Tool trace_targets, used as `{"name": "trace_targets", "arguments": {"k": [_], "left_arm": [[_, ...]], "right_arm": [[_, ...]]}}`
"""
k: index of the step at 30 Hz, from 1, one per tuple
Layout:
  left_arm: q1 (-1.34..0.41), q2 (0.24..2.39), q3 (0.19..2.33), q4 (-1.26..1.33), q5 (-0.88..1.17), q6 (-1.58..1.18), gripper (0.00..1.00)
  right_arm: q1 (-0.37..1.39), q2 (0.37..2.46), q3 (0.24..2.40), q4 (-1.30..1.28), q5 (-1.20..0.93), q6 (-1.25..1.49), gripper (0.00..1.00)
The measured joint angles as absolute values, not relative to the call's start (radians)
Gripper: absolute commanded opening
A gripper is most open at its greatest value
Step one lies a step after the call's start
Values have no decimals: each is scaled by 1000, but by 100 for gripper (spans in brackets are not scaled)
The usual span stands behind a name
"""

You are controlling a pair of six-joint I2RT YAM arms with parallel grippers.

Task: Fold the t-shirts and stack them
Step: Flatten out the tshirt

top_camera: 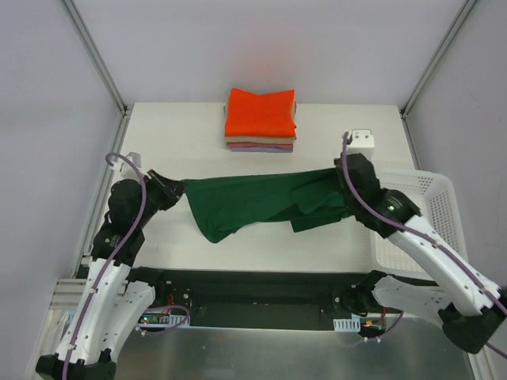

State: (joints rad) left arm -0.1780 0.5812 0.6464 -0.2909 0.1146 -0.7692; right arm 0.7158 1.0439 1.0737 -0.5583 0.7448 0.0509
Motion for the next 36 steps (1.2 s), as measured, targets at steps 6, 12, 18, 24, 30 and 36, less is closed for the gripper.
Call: {"name": "trace_targets", "arguments": {"k": [6,12,18,24,30,36], "left_arm": [[-184,570,919,-308,104,-756,0],[-184,556,1222,-315,144,-712,0],[-184,565,1487,-319,207,-667,0],[-184,650,1644,-311,200,-608,0],[-183,825,1580,-294,2,-524,0],[-153,1148,1259,-272,-257,-512,0]], "right_arm": [[714,817,1207,-558,559,-157,0],[714,698,1455,-613,257,-244,0],[713,739,1763,-690,15,-260,0],[713,897,1974,-771,-10,-310,1],[675,1133,1937,-750,63,-389,5],[562,1490,1661,-559,-4,-398,60]]}}
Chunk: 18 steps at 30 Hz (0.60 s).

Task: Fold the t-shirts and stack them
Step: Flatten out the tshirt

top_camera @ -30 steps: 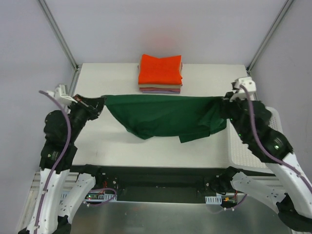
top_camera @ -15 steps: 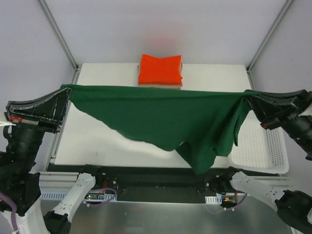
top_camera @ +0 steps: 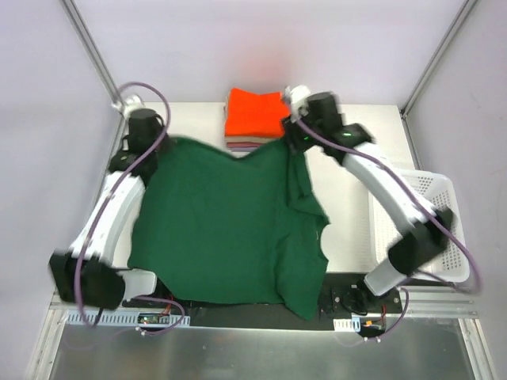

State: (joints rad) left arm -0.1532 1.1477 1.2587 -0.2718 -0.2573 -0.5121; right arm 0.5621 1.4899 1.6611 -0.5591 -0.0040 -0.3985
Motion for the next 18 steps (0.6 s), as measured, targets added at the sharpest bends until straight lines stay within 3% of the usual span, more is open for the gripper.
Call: {"name": "trace_targets", "arguments": {"k": [3,4,8,18], "left_arm": [[-120,1361,1114,-303,-293,-537,0],[-109,1415,1083,-316,-297,-543,0],[-83,1541,1034,-363,-306,-567,0],[-77,1583,1035,-327,-316,-577,0]], "right_arm": [[545,1727,1575,-511,-29,-372,93],[543,1793,1549,-504,-35,-356,96],[546,1861,1408,-494,-34,-289,98],[518,1668,1235,-411,130,-89,98]]}}
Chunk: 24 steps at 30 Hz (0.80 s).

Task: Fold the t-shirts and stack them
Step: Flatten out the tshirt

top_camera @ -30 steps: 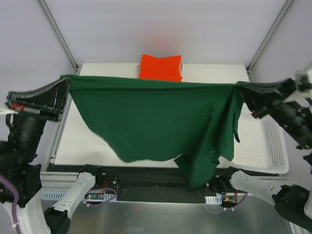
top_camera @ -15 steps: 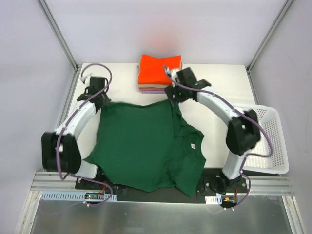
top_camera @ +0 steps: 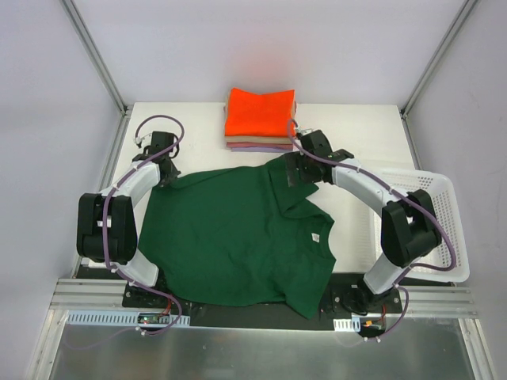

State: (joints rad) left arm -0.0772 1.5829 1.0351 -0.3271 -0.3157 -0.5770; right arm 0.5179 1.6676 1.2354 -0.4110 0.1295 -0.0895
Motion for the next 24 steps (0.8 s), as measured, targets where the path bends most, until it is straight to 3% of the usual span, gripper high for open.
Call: {"name": "trace_targets", "arguments": {"k": [8,24], "left_arm": [[-77,1579,1026,-310,-315,-577,0],[-77,1576,1010,-290,-296,-577,0]], "right_arm": [[378,1731,1223,-415,116,65,86],[429,1982,1397,-539,181,159,66]]}}
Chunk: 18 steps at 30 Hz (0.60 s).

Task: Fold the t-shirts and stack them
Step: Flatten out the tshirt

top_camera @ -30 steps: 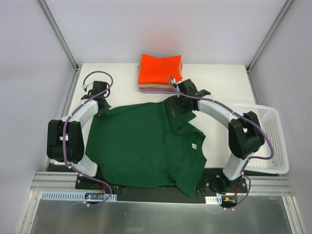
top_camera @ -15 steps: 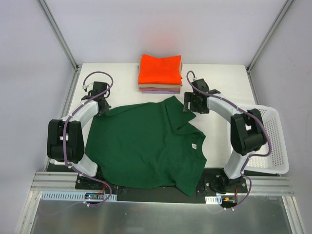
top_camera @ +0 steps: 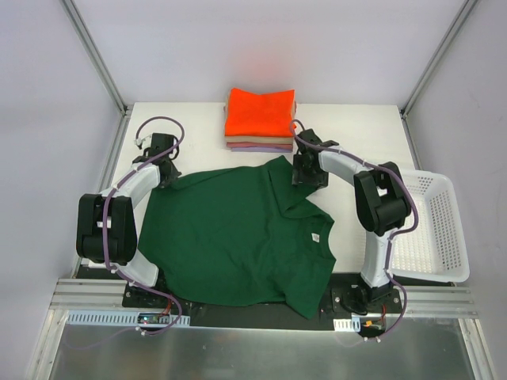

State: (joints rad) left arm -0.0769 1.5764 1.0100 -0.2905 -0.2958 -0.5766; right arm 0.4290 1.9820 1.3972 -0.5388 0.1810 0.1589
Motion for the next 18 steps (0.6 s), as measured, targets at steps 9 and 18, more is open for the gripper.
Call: {"name": "trace_targets", "arguments": {"k": [9,18], "left_arm": [[-71,1576,1003,-284,-292,-577,0],[-64,1550,1000,-282,-292,-577,0]], "right_arm": [[438,2032,1466,-576,206,178,26],[437,2032,1515,-629,342,105,1]]}}
